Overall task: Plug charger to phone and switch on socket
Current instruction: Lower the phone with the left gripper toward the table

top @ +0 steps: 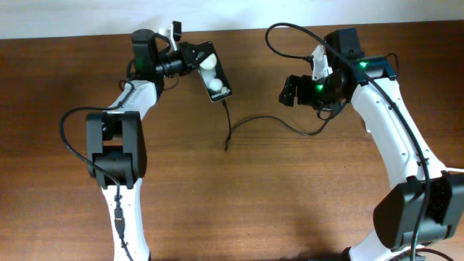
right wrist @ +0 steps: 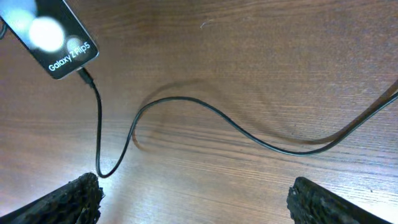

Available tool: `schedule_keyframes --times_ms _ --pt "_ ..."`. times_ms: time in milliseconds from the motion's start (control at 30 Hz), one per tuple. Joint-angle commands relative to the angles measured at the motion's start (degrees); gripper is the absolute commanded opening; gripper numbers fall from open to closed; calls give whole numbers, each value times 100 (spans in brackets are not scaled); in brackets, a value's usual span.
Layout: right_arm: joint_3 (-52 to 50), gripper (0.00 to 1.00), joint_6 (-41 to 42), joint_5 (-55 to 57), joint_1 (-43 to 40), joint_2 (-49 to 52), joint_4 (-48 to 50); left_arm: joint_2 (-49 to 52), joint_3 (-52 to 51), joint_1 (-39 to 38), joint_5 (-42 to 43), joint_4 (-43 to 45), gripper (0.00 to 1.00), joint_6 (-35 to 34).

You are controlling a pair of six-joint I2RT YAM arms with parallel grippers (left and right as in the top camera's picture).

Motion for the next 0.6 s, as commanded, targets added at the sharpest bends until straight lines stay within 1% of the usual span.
schedule_keyframes --times_ms 0,333,567 --pt "-63 99 -68 -98 4 -13 -50 96 61 -142 221 94 0 17" --pt "-63 99 -216 -273 4 -13 -133 514 61 -601 221 138 0 35" --pt "-63 99 -216 -273 4 -13 -138 518 61 -837 155 136 0 37"
